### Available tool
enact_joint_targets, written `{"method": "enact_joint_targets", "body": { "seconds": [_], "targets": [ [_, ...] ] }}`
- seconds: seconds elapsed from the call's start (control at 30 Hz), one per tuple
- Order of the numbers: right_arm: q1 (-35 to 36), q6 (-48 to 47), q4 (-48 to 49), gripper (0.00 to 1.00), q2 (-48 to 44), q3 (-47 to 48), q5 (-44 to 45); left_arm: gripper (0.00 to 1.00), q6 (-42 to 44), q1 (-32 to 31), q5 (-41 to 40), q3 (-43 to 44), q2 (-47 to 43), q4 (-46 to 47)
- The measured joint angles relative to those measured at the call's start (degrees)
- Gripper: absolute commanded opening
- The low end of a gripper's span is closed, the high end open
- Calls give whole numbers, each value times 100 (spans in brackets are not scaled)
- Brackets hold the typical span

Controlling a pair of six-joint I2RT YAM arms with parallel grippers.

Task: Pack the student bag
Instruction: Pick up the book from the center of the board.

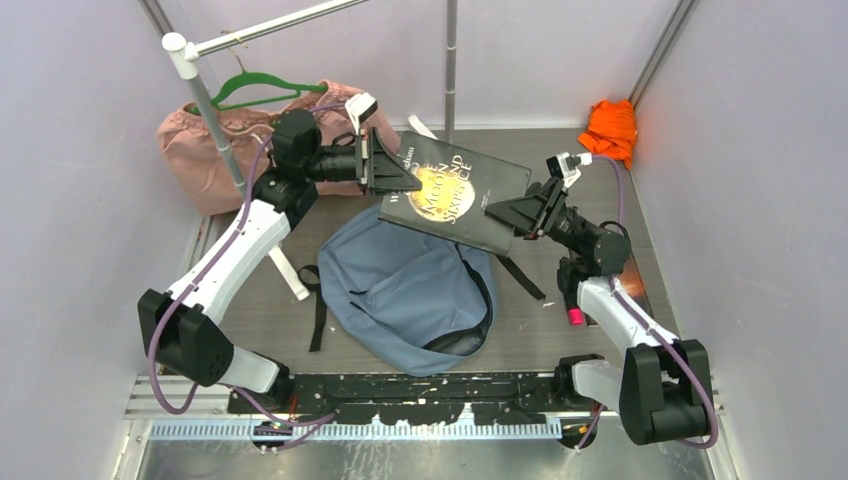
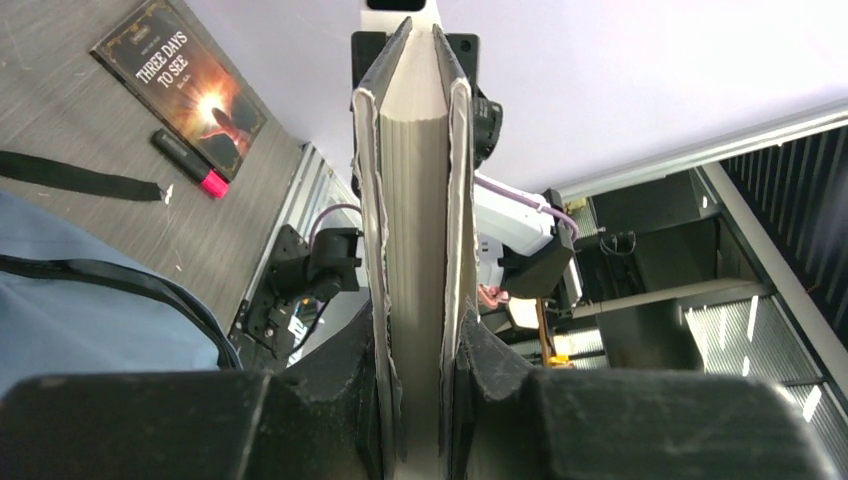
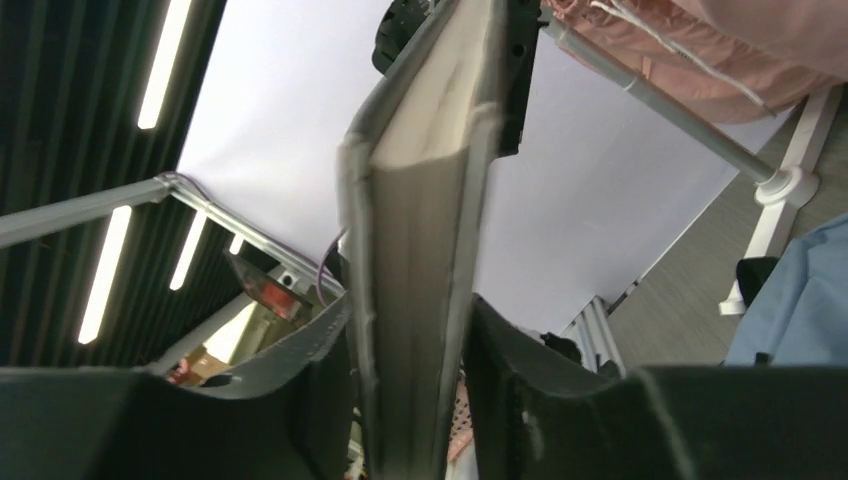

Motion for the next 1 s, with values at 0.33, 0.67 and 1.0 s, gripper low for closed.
{"method": "enact_joint_targets", "body": {
  "seconds": [0.33, 0.67, 1.0],
  "targets": [
    [46, -107, -232, 1, 120, -70, -127, 6, 85, 0, 96, 98, 98, -87],
    [-417, -131, -793, 1, 240, -426, -101, 87, 1604, -13, -579, 1005, 258, -2153],
    [-1886, -1261, -3901, 1, -472, -184, 214, 89, 3657, -1641, -3646, 817, -979, -4487]
  ]
}}
